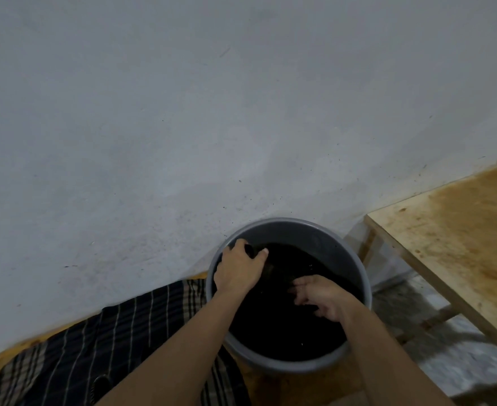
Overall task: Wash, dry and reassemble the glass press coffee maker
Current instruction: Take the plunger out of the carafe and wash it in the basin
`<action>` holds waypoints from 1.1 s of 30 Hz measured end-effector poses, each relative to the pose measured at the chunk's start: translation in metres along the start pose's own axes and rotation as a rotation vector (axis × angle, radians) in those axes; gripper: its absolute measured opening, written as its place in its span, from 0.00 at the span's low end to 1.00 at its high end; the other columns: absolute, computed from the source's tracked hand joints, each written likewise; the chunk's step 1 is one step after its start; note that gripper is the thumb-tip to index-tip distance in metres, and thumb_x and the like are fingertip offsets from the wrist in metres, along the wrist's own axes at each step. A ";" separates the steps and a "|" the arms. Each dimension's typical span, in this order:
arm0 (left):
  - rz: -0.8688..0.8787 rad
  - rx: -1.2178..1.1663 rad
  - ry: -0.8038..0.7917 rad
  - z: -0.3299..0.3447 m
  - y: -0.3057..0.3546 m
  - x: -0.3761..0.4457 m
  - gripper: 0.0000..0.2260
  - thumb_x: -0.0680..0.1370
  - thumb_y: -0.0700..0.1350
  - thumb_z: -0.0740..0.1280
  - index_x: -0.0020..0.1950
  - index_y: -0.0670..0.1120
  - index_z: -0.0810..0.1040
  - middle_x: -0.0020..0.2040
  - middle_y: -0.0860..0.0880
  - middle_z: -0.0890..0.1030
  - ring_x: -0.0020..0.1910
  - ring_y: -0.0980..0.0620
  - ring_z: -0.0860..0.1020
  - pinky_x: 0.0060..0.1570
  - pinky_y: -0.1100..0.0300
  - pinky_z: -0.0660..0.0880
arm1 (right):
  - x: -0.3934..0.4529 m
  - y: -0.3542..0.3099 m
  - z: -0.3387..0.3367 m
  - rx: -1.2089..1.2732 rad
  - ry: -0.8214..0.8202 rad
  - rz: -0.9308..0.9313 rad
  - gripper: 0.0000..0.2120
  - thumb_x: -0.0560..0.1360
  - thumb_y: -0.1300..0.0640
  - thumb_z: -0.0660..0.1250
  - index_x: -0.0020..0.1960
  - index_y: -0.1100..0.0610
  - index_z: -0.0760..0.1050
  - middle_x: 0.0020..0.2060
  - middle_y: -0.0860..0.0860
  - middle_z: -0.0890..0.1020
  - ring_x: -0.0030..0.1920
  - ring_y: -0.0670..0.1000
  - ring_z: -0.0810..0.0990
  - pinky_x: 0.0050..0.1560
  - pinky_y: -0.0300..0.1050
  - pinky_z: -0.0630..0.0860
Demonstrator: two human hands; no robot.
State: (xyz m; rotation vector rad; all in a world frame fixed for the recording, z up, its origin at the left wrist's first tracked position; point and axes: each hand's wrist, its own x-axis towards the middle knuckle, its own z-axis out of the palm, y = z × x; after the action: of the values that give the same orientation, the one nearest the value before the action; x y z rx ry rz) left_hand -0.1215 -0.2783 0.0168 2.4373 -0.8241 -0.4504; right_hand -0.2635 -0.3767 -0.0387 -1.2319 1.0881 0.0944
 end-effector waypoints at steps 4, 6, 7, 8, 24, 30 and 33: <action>-0.223 -0.391 -0.113 -0.005 -0.004 0.009 0.28 0.76 0.62 0.63 0.69 0.46 0.70 0.66 0.44 0.75 0.61 0.42 0.75 0.56 0.50 0.76 | -0.003 -0.002 0.004 0.082 -0.034 -0.155 0.17 0.70 0.70 0.72 0.56 0.57 0.75 0.47 0.51 0.82 0.48 0.50 0.79 0.51 0.44 0.74; -0.484 -0.665 -0.251 -0.008 -0.002 0.010 0.26 0.76 0.60 0.63 0.68 0.46 0.70 0.62 0.43 0.75 0.57 0.41 0.75 0.49 0.45 0.79 | -0.002 -0.002 0.004 0.124 -0.033 -0.225 0.16 0.70 0.68 0.73 0.55 0.57 0.75 0.46 0.52 0.83 0.47 0.48 0.80 0.45 0.40 0.73; -0.592 -0.739 -0.328 -0.010 -0.002 0.008 0.23 0.77 0.60 0.63 0.66 0.46 0.71 0.58 0.42 0.75 0.54 0.41 0.75 0.50 0.44 0.79 | -0.001 -0.002 0.004 0.138 -0.030 -0.244 0.15 0.70 0.67 0.73 0.54 0.57 0.76 0.45 0.52 0.84 0.46 0.48 0.81 0.43 0.39 0.73; -0.668 -0.765 -0.402 -0.010 -0.005 0.009 0.22 0.78 0.59 0.63 0.63 0.45 0.72 0.54 0.41 0.76 0.52 0.40 0.75 0.53 0.42 0.78 | 0.001 -0.001 0.004 0.150 -0.026 -0.253 0.13 0.71 0.66 0.73 0.53 0.58 0.76 0.44 0.53 0.84 0.44 0.48 0.82 0.42 0.38 0.74; -0.463 -0.473 -0.221 0.053 -0.016 -0.004 0.24 0.80 0.54 0.61 0.72 0.43 0.69 0.67 0.41 0.75 0.64 0.42 0.74 0.65 0.56 0.71 | 0.030 -0.001 0.003 0.159 0.091 -0.037 0.13 0.67 0.56 0.78 0.45 0.62 0.79 0.40 0.59 0.85 0.39 0.53 0.82 0.48 0.48 0.81; -0.602 -0.866 -0.478 0.049 -0.018 -0.005 0.27 0.68 0.43 0.78 0.63 0.38 0.72 0.55 0.35 0.81 0.50 0.37 0.82 0.48 0.44 0.81 | 0.032 -0.003 0.015 0.198 0.392 0.005 0.17 0.79 0.49 0.65 0.44 0.64 0.78 0.32 0.57 0.81 0.24 0.51 0.80 0.25 0.38 0.75; -0.626 -0.863 -0.431 0.049 -0.022 -0.007 0.23 0.70 0.45 0.76 0.59 0.42 0.70 0.57 0.36 0.79 0.52 0.37 0.81 0.52 0.43 0.80 | 0.032 -0.004 0.013 0.082 0.360 -0.058 0.18 0.78 0.51 0.66 0.57 0.65 0.78 0.48 0.60 0.82 0.48 0.58 0.82 0.52 0.46 0.79</action>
State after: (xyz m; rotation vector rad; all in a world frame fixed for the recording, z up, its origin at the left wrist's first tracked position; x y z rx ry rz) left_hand -0.1395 -0.2770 -0.0347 1.7241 0.0625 -1.2830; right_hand -0.2363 -0.3838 -0.0597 -1.2334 1.3508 -0.2230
